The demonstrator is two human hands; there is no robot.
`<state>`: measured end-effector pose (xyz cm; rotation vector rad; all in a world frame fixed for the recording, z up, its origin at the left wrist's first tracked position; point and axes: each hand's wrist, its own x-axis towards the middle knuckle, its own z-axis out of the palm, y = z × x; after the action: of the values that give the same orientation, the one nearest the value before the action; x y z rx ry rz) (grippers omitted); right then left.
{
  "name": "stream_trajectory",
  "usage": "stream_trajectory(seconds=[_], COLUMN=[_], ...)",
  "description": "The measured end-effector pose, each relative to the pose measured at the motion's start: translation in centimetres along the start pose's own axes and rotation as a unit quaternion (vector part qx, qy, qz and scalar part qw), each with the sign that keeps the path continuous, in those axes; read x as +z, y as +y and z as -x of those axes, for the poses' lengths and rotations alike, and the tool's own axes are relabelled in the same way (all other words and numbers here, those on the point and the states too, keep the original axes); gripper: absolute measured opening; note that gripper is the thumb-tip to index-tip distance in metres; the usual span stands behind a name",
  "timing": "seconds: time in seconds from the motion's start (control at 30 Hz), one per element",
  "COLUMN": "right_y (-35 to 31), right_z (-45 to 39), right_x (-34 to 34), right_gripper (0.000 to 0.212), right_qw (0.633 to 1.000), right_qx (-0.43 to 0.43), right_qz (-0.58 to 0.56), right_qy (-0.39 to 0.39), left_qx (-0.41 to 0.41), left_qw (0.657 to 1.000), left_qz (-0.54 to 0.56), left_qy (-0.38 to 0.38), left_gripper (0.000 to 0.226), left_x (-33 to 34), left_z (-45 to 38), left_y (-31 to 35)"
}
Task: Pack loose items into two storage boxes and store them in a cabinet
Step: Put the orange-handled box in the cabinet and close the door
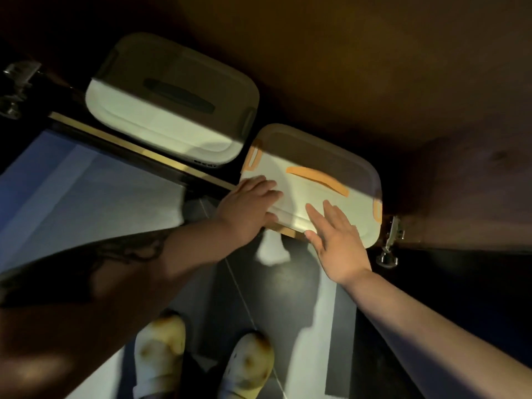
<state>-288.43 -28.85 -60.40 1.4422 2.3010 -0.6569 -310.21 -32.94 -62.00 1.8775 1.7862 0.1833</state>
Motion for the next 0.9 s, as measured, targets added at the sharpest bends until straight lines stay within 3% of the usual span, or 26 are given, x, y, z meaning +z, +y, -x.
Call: stream_trajectory(seconds=[0.17,0.33,0.47,0.6,0.77,0.9], right_y=[-0.5,-0.5,-1.8,-5.3,-10.8,-16.1], right_z=[-1.7,-4.5,-4.2,0.0,7.1,13.2], right_x=[-0.4,-1.2,-2.1,-3.7,-8.6,-14.8], right_gripper=[0.052,0.056,0.062,0.057,0.058,0.05], right_qw=[1.0,0.999,0.998,0.999,0.998,0.999], right_qx=[0.009,0.04,0.066,0.039,0.023,-0.006], right_qz=[0.02,0.03,0.01,-0.032,0.043,0.031], right_qy=[-0.009,-0.004,0.002,0.012,-0.029,-0.009], left_qx=[0.016,-0.042,-0.07,-0.098,-0.212,-0.283], left_qw=[0.999,0.999,0.996,0.99,0.961,0.94], left_qz=[-0.037,-0.029,0.047,0.098,0.171,0.175], left_qy=[-0.018,-0.01,-0.035,0.001,0.052,0.078], left_gripper=[0.054,0.054,0.06,0.055,0.055,0.035], left_x=[-0.6,-0.4,-1.4,-4.0,-10.1,-17.7], left_z=[-1.7,-4.5,-3.9,2.6,12.0,17.7], left_y=[-1.3,-0.4,0.0,-0.8,-0.2,3.2])
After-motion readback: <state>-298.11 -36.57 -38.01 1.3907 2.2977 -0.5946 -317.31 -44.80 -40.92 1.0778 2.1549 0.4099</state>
